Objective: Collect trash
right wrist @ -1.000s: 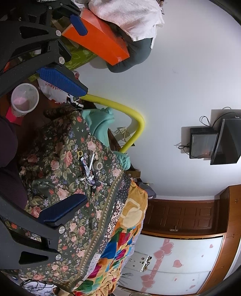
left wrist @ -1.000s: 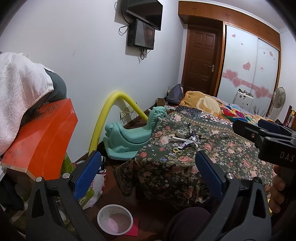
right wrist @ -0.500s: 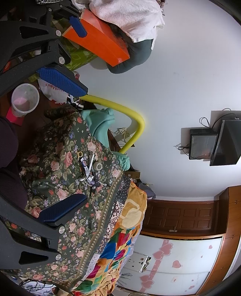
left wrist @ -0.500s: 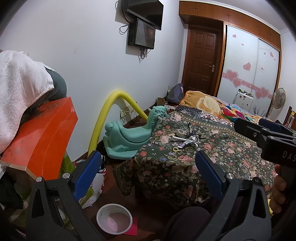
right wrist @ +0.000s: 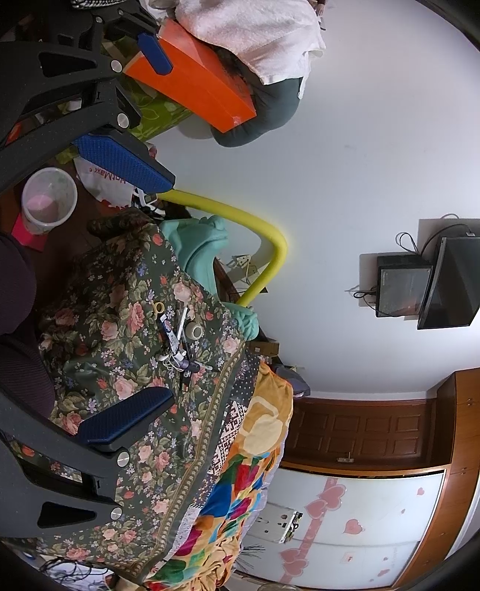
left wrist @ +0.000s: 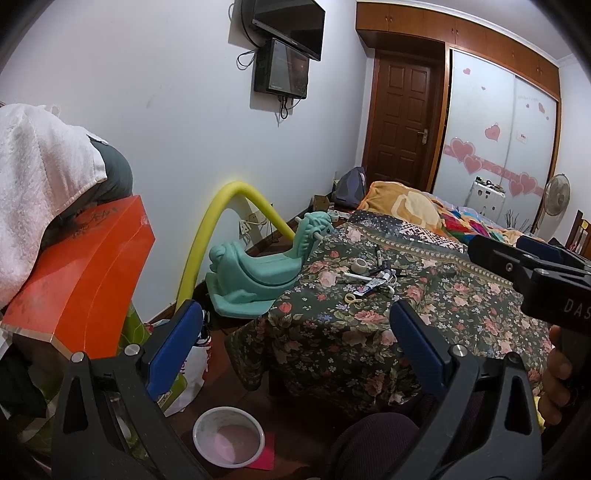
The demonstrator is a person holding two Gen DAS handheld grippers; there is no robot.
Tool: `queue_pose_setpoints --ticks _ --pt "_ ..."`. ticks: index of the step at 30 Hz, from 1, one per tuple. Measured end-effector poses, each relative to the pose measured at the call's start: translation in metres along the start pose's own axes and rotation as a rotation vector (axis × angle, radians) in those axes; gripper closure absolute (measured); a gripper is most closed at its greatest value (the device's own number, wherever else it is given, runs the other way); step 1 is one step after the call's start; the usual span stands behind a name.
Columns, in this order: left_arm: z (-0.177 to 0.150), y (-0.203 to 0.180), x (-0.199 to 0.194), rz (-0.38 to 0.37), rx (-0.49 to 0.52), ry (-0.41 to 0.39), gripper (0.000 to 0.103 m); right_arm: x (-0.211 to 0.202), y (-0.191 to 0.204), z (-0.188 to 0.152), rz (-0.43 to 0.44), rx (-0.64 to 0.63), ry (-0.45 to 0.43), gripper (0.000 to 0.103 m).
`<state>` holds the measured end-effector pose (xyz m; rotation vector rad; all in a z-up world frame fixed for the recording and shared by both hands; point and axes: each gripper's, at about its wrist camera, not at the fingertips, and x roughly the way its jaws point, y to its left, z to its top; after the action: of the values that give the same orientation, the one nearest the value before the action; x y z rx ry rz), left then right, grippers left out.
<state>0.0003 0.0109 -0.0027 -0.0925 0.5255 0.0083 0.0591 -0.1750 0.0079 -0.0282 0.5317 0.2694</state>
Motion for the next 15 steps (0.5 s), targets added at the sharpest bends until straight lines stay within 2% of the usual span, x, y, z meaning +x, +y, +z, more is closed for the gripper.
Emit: queue_pose_setpoints --ticks 15 --pt "0.014 -0.012 0.018 -0.015 -0.003 0.009 0.001 0.013 -0.024 0.005 -0.019 0.027 0.000 0.000"
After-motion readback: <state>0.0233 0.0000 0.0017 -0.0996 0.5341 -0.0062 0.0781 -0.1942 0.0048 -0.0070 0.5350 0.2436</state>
